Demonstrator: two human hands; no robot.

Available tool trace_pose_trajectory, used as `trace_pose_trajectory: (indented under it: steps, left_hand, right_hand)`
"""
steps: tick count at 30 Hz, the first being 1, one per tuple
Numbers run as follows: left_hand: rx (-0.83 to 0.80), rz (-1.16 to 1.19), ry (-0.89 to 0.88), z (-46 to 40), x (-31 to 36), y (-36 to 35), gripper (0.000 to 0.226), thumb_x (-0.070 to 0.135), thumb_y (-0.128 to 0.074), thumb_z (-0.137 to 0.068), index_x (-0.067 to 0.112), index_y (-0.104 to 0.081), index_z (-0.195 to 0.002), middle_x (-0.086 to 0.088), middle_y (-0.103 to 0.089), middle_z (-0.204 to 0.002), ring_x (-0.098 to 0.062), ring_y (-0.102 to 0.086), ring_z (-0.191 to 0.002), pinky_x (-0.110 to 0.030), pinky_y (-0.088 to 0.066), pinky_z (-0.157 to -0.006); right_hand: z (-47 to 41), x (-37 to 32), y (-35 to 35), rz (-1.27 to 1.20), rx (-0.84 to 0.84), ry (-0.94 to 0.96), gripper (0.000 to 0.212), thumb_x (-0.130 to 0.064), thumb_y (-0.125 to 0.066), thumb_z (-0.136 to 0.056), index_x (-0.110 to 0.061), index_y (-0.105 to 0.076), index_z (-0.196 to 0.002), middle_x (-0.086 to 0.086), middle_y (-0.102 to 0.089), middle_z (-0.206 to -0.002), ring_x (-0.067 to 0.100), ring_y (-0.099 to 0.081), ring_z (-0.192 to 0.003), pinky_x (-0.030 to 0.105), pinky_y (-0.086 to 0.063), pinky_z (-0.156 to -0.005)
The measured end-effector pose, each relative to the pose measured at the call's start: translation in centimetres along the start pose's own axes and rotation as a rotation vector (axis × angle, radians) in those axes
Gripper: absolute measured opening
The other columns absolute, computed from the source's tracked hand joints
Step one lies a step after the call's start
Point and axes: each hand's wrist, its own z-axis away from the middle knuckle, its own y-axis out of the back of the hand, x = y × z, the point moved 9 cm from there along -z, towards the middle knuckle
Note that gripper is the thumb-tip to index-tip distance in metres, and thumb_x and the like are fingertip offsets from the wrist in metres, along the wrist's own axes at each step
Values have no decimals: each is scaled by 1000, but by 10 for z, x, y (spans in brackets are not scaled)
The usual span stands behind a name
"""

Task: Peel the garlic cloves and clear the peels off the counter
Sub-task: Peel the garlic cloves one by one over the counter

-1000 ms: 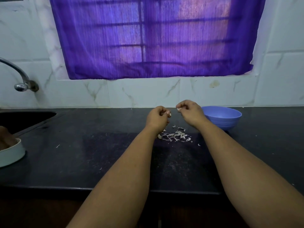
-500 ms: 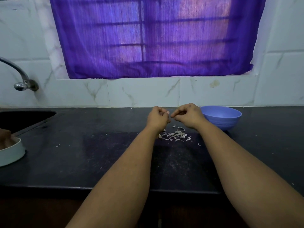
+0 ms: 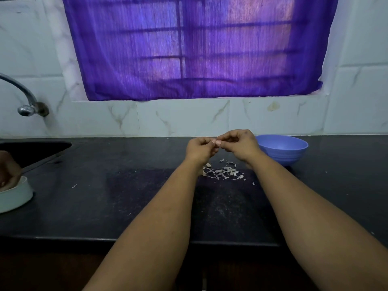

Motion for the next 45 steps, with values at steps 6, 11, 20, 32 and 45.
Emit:
trace_pose_trajectory:
  steps: [6,11,20,32,45]
  left_hand:
    - [-8,-9,-10,2,3,0,13,4,-58,-93,-3,-65,-101,-4,-62,-75,-8,-55,-64,-14,-46,-56]
    - [-38,-26,12,5,3,-3,14,5,-57,-94,-1,-66,-103,-2,-61,-73,-8,-51,-63,-14,-42,-53]
    - [-102,-127,14,6,3,-6,14,8,-56,-95,5,-67,-103,0,-60,-74,-6,-50,-63,-13,-40,-51]
    - [-122,-161,-12,9,6,-6,21,6,-59,-93,19,-66,-79,2,-62,-73,-8,-51,-65,-15,-41,-54]
    - [-83,-153,-38,2,7,-4,14,10,-58,-95,4,-66,-104,1,-63,-78,-4,-55,-62,-12,-43,-54]
  right_hand:
    - [-1,10,0,-116,1,-87,11,-8,-79,-77,-10,-70,-83,4,-68,-75,8,-60,-67,17,-51,-65]
    - [-3,12,0,-120,-19,-80,12,-8,-78,-78,-13,-67,-81,2,-66,-74,9,-59,-70,22,-52,-71]
    - [-1,9,0,-65,-106,-48,12,-9,-77,-79,-11,-65,-81,1,-61,-72,5,-55,-67,14,-49,-65]
    - [0,13,-4,-62,-188,-68,14,-6,-74,-81,-12,-61,-77,6,-55,-77,13,-50,-76,22,-46,-74]
    - [-3,10,1,-150,-93,-45,14,-7,-77,-77,-11,-64,-79,9,-64,-81,14,-59,-79,27,-50,-80]
